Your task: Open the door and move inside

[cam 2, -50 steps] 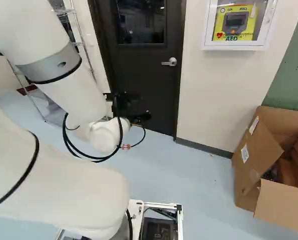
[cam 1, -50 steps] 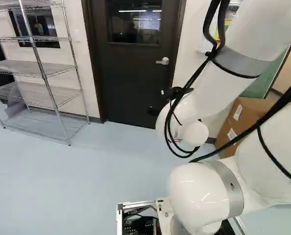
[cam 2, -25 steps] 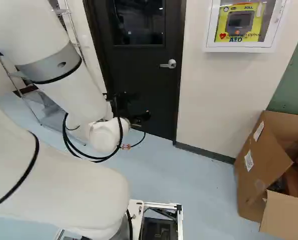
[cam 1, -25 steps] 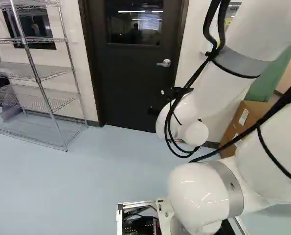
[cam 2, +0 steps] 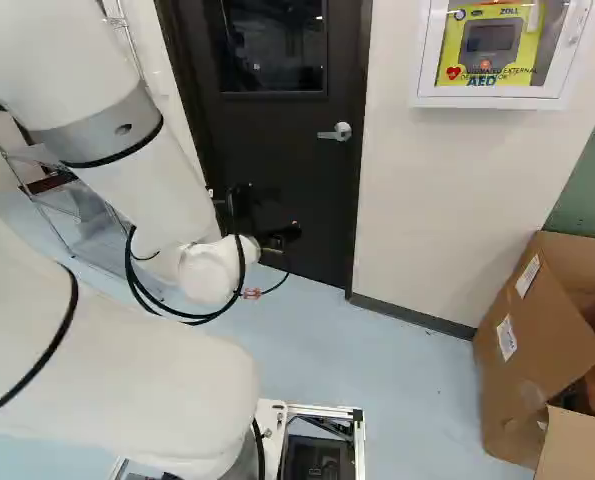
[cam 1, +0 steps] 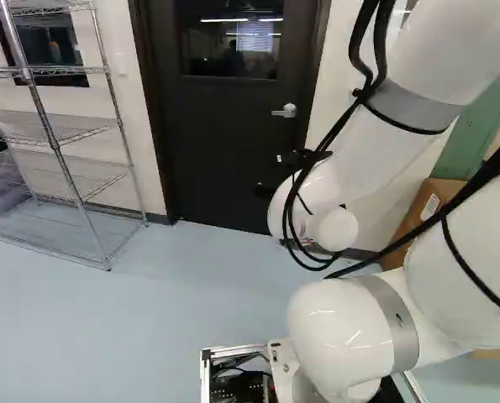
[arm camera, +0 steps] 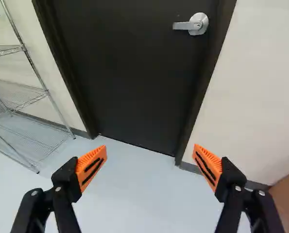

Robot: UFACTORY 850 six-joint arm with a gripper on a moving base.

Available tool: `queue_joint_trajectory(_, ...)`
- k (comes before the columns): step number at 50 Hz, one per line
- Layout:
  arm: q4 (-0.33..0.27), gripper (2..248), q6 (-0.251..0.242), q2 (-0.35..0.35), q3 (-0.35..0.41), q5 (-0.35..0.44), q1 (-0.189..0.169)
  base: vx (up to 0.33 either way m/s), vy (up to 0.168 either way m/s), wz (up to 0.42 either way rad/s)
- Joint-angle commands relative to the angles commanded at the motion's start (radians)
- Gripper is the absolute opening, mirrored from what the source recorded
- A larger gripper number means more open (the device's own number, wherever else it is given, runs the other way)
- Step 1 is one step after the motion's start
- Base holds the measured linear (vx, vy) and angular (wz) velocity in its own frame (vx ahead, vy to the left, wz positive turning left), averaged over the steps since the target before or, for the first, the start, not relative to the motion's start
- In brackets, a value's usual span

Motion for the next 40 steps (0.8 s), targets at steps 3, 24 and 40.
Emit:
queue_joint_trajectory(3, 0.000, 247, 0.000, 0.000, 0.000, 0.000, 0.000, 0.142, 0.037, -0.026)
queue_joint_trajectory(24, 0.000, 247, 0.000, 0.000, 0.000, 0.000, 0.000, 0.139, 0.040, -0.019)
queue_joint_trajectory(40, 0.000, 247, 0.000, 0.000, 0.000, 0.000, 0.000, 0.134, 0.049, -0.020)
